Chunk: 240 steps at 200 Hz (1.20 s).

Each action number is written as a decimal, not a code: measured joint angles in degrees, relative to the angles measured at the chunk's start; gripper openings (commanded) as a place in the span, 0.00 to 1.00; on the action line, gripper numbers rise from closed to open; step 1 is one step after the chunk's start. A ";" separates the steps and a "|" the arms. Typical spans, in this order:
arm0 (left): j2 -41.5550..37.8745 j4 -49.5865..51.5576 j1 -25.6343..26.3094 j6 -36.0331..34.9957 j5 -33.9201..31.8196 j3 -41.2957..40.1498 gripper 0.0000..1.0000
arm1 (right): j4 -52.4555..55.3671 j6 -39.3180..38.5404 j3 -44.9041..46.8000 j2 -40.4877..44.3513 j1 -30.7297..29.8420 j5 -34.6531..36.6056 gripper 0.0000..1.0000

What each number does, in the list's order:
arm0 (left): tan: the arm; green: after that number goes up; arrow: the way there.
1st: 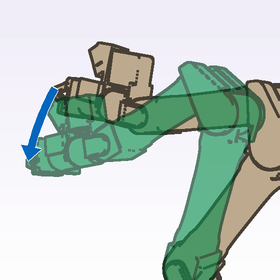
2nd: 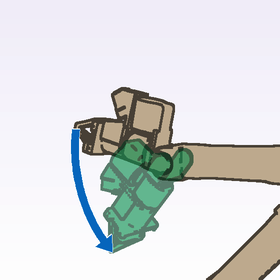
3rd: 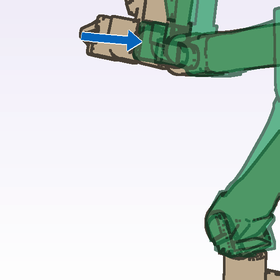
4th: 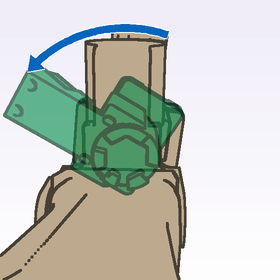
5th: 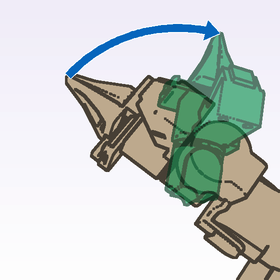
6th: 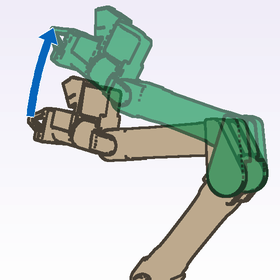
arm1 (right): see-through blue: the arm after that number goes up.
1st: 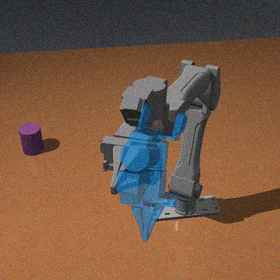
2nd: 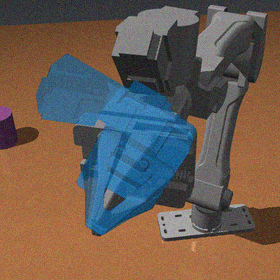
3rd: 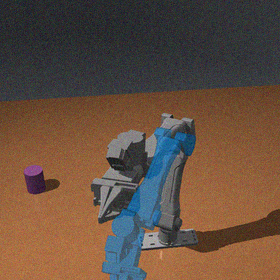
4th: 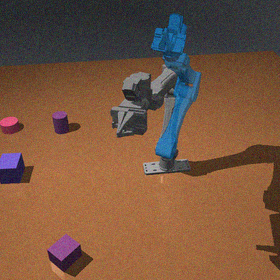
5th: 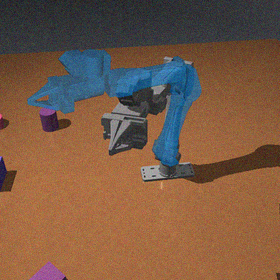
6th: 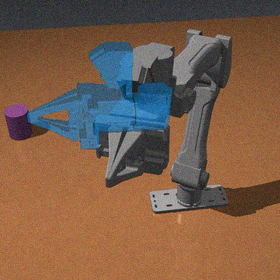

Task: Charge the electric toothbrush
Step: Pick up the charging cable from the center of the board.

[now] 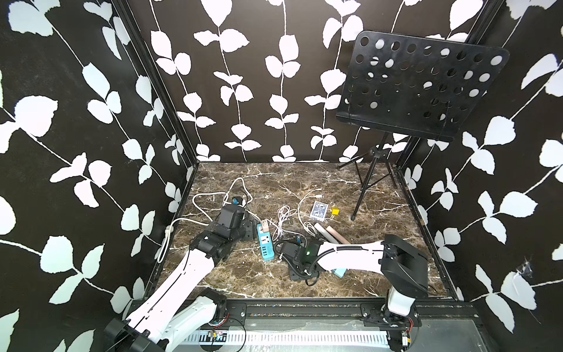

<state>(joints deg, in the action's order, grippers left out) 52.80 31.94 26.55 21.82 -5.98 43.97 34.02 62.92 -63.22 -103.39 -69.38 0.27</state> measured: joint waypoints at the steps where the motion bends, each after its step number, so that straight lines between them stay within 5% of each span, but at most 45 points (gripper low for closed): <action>1: -0.02 0.00 0.00 0.00 0.00 -0.02 0.67 | 0.17 0.26 -0.11 -0.02 -0.02 -0.09 0.17; 58: -0.66 0.61 0.00 -0.15 -0.11 -0.24 0.67 | 1.70 -0.42 -0.24 0.02 -0.11 2.47 0.00; 114: -0.55 -1.16 0.33 -4.50 1.09 0.81 0.64 | 4.74 -9.46 0.22 7.43 2.03 5.88 0.00; 166: 0.76 -17.68 7.80 -18.14 9.07 1.75 0.62 | 11.19 -21.64 -0.50 27.91 16.83 -3.69 0.00; 240: 22.18 -36.39 19.10 -42.49 30.32 6.16 0.58 | 22.84 -33.55 -6.12 32.41 30.34 -22.62 0.00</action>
<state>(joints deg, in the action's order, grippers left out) 74.98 -4.45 45.65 -20.67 24.34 50.13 56.86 29.36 -69.34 -70.98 -39.05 -22.35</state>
